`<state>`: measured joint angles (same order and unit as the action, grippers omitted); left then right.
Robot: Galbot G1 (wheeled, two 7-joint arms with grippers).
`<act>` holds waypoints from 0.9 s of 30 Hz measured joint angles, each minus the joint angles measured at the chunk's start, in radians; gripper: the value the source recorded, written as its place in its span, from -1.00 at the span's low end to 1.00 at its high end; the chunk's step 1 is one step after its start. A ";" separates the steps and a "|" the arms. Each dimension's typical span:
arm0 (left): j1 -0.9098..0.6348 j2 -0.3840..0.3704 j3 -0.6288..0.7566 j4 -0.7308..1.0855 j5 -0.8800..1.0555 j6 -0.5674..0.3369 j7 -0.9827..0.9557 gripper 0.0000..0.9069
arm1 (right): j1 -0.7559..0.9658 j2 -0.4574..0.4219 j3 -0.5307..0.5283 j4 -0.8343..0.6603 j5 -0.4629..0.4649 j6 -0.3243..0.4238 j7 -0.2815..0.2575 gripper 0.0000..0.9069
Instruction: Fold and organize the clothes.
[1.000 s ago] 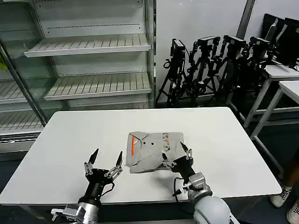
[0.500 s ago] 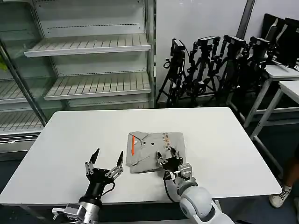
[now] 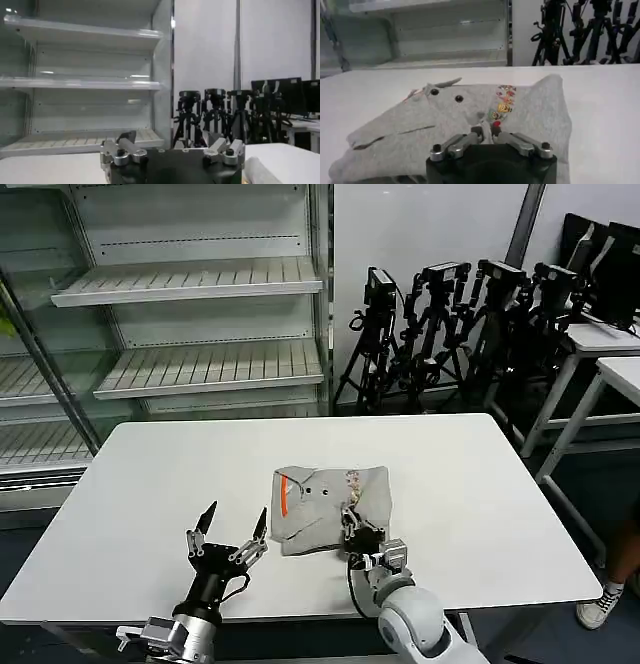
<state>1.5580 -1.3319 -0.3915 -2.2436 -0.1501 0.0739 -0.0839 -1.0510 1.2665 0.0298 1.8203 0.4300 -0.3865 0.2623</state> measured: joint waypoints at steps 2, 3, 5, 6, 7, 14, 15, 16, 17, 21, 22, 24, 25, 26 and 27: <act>-0.001 0.001 0.000 0.000 -0.002 0.001 0.000 1.00 | -0.002 0.000 0.000 -0.001 0.005 0.017 -0.001 1.00; -0.001 0.000 0.000 0.000 -0.003 0.002 0.000 1.00 | -0.003 0.000 0.000 -0.001 0.007 0.025 -0.002 1.00; -0.001 0.000 0.000 -0.001 -0.005 0.002 0.000 1.00 | -0.005 -0.001 0.001 0.002 0.008 0.041 -0.002 1.00; -0.001 0.000 0.000 -0.002 -0.005 0.003 0.000 1.00 | -0.006 -0.002 0.003 0.006 0.008 0.047 -0.002 1.00; -0.001 -0.001 0.001 -0.003 -0.005 0.003 0.001 1.00 | -0.007 -0.004 0.004 0.011 0.007 0.053 -0.002 1.00; -0.002 -0.001 0.004 -0.010 -0.005 0.006 0.002 1.00 | -0.025 -0.030 0.021 0.067 -0.016 0.097 -0.002 1.00; -0.002 -0.001 0.004 -0.012 -0.005 0.007 0.002 1.00 | -0.029 -0.034 0.025 0.079 -0.019 0.105 -0.001 1.00; -0.002 -0.001 0.004 -0.014 -0.005 0.008 0.001 1.00 | -0.033 -0.038 0.027 0.091 -0.020 0.111 0.001 1.00; -0.002 -0.001 0.004 -0.015 -0.005 0.009 0.002 1.00 | -0.036 -0.042 0.030 0.103 -0.023 0.117 0.002 1.00; 0.002 -0.002 0.001 -0.025 -0.004 0.014 0.001 1.00 | -0.054 -0.055 0.047 0.157 -0.038 0.131 0.016 1.00; 0.004 -0.003 -0.001 -0.027 -0.004 0.014 0.001 1.00 | -0.061 -0.057 0.053 0.170 -0.044 0.133 0.022 1.00; 0.006 -0.001 -0.005 -0.033 -0.003 0.014 0.000 1.00 | -0.078 -0.058 0.066 0.199 -0.060 0.140 0.030 1.00; 0.009 -0.002 -0.006 -0.036 -0.002 0.014 0.000 1.00 | -0.088 -0.058 0.073 0.212 -0.070 0.144 0.032 1.00; 0.011 -0.002 -0.007 -0.039 0.000 0.014 0.000 1.00 | -0.100 -0.058 0.080 0.225 -0.082 0.148 0.034 1.00; 0.013 -0.003 -0.008 -0.042 0.002 0.014 0.000 1.00 | -0.114 -0.057 0.088 0.239 -0.096 0.151 0.035 1.00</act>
<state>1.5707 -1.3350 -0.3994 -2.2853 -0.1483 0.0879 -0.0842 -1.1654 1.2092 0.1179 2.0592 0.3344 -0.2352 0.2977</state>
